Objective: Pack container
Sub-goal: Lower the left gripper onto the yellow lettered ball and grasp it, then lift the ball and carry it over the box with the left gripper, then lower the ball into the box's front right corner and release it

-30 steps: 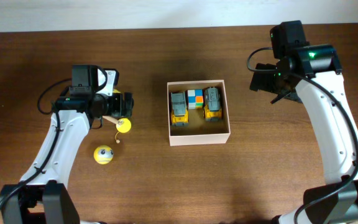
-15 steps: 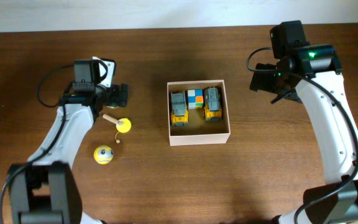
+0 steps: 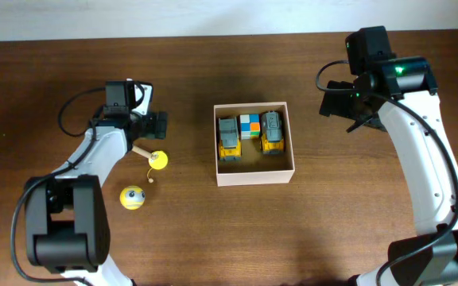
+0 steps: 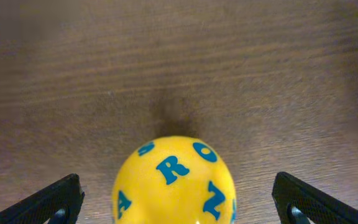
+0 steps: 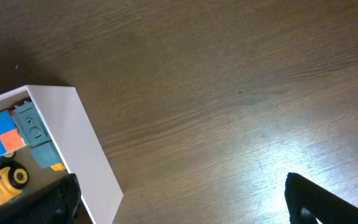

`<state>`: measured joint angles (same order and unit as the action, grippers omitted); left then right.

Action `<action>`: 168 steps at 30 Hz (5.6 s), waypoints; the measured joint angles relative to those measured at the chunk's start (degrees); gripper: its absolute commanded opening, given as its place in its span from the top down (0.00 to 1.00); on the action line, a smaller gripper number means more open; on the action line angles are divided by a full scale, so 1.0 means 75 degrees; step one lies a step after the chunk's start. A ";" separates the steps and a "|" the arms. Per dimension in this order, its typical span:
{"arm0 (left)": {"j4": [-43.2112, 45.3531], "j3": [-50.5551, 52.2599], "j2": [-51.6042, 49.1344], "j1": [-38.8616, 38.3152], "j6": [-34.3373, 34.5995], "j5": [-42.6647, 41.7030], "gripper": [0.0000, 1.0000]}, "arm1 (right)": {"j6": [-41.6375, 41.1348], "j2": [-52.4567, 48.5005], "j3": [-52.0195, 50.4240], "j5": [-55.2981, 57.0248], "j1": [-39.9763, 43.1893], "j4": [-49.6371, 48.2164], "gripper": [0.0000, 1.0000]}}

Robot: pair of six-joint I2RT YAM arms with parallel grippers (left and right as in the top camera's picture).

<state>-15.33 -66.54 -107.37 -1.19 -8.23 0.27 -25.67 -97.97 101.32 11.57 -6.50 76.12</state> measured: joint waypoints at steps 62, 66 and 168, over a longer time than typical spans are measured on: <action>0.0254 -0.0015 -0.0796 0.0006 0.0472 0.0487 0.32 | 0.0000 0.0000 0.0000 0.0003 0.0000 0.0000 0.01; 0.0111 -0.0032 -0.0796 0.0006 0.0603 0.0487 0.43 | 0.0000 0.0000 0.0000 0.0003 0.0000 0.0000 0.02; -0.4800 -0.2279 -0.0245 -0.4176 -0.1565 -0.1093 0.29 | 0.0000 0.0000 0.0000 0.0000 0.0000 0.0000 0.01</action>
<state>-51.33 -83.64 -109.21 -32.51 -19.97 -7.92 -25.67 -97.97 101.32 11.57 -6.50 76.12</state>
